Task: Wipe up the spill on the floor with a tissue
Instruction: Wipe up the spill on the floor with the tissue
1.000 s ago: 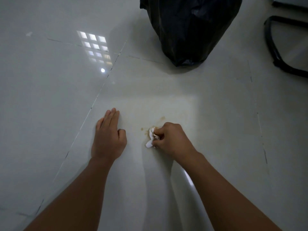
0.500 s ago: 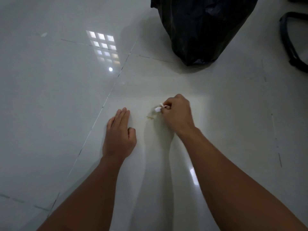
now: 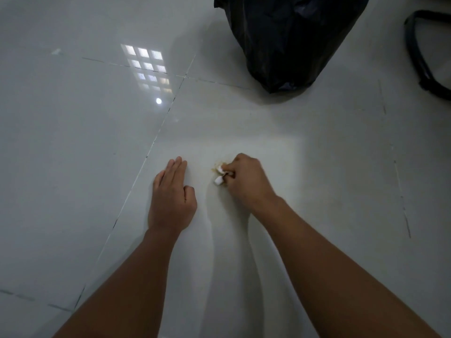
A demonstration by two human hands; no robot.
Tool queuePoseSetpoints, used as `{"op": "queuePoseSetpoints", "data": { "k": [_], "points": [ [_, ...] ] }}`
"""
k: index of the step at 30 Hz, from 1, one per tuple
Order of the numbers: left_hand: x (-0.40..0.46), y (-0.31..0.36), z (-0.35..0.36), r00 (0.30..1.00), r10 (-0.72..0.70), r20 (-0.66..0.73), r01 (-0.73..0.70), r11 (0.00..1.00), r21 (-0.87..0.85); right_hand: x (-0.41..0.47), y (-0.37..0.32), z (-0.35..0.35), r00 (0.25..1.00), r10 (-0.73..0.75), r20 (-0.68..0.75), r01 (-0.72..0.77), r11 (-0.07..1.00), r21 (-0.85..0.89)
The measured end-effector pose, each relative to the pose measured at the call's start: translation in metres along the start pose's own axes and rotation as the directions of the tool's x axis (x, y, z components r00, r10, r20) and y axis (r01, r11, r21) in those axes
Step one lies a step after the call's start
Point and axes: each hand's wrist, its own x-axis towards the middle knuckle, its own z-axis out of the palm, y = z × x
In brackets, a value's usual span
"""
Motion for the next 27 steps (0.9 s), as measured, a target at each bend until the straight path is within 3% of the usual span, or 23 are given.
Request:
{"op": "queuePoseSetpoints", "data": {
  "k": [4,9,12,19,27],
  "points": [
    [0.0,-0.001,0.0,1.0,0.001,0.008,-0.001,1.0,0.01,0.0,-0.022,-0.001,0.985,-0.081,0.155,0.074,0.996,0.05],
    [0.001,0.0,-0.001,1.0,0.005,0.006,-0.005,1.0,0.019,0.023,0.017,-0.033,0.985,0.008,-0.172,-0.002,1.0,0.031],
    [0.001,0.0,-0.001,1.0,0.005,0.008,-0.006,1.0,0.026,0.035,0.025,-0.031,0.991,0.024,-0.132,-0.022,1.0,0.014],
    [0.001,0.0,-0.002,1.0,0.001,0.019,-0.002,1.0,0.013,0.028,-0.014,0.001,0.967,-0.229,0.109,0.228,0.973,0.027],
    [-0.003,-0.002,-0.006,0.997,0.017,0.074,-0.016,1.0,-0.018,-0.028,-0.018,0.008,0.962,-0.24,0.134,0.234,0.971,0.055]
  ]
}}
